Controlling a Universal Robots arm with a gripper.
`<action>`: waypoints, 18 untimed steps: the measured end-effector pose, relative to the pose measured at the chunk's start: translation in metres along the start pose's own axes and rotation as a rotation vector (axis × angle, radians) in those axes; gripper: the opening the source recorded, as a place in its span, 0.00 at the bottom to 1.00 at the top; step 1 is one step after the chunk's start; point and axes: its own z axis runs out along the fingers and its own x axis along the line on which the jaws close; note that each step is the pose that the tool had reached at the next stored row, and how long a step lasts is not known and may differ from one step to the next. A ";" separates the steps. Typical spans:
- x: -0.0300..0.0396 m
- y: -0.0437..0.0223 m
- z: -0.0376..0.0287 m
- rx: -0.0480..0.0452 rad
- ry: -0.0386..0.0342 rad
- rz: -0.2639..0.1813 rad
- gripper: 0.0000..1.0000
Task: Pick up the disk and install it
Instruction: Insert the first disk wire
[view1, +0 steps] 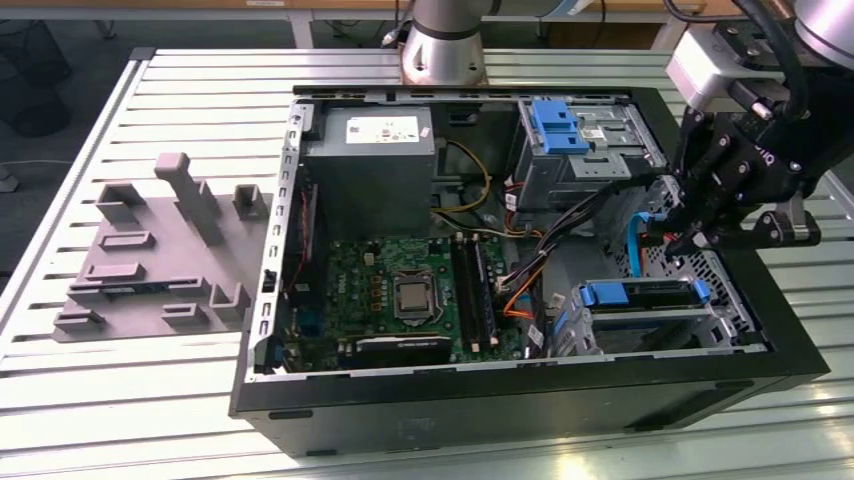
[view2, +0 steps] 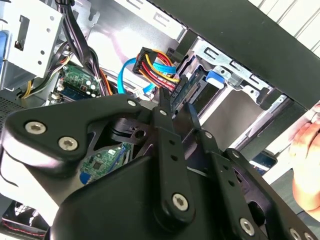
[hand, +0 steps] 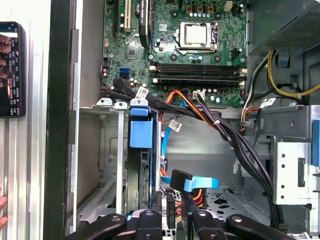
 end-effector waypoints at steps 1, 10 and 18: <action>0.0000 0.0000 0.0008 0.0000 0.0000 0.000 0.30; 0.0001 -0.0012 0.0048 0.0000 0.0000 0.000 0.30; 0.0002 -0.0013 0.0080 0.0002 0.0003 0.000 0.29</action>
